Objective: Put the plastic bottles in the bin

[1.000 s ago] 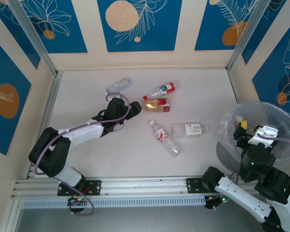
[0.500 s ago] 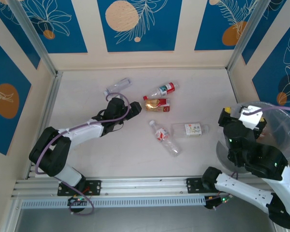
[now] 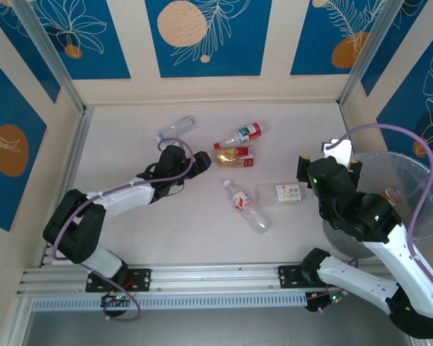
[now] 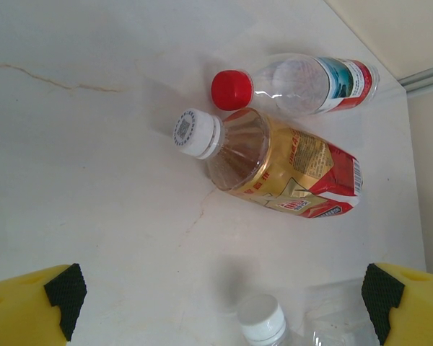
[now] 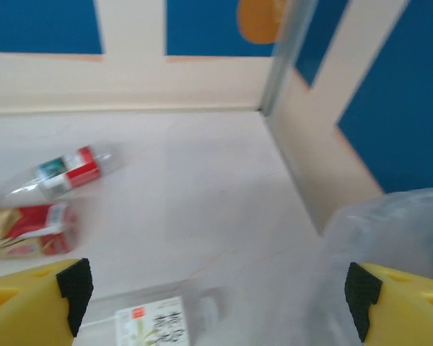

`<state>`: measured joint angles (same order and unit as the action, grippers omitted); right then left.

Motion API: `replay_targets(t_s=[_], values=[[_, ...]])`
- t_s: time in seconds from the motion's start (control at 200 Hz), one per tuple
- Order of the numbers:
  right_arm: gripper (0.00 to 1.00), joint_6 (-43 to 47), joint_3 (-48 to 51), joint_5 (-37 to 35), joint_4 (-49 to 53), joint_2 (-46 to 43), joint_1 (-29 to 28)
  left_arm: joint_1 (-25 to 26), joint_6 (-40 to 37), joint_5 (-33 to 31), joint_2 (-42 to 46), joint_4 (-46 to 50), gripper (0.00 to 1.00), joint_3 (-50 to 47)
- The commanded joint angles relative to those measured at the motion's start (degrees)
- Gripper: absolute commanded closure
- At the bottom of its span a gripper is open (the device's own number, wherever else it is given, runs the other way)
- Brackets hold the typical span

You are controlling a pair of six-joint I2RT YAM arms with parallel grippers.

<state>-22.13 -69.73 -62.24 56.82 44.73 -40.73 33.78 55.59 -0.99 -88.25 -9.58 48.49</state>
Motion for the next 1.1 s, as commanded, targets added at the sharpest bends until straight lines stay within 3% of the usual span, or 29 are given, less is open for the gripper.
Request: replay_targets(t_s=[0.0,0.175,0.485,0.87,1.095], values=[[0.06,4.21,1.09,20.7,-4.06,3.73,3.05,-0.91,0.08,0.68,1.29,0.64,0.01,-0.06],[0.0,3.2,2.2,32.85,-2.79,13.85,5.82,-1.24,0.92,1.18,1.5,-0.96,0.01,-1.37],[0.01,1.66,7.68,46.18,-16.0,27.87,5.51,-2.17,2.76,0.32,2.72,1.97,0.01,-2.6],[0.0,2.75,1.75,45.8,-15.97,47.29,-0.72,-3.06,4.6,-3.62,5.35,6.29,0.01,-4.19],[0.03,7.58,-5.62,43.47,-10.52,57.98,-1.7,-3.82,4.96,-5.43,7.57,9.46,0.01,-4.76]])
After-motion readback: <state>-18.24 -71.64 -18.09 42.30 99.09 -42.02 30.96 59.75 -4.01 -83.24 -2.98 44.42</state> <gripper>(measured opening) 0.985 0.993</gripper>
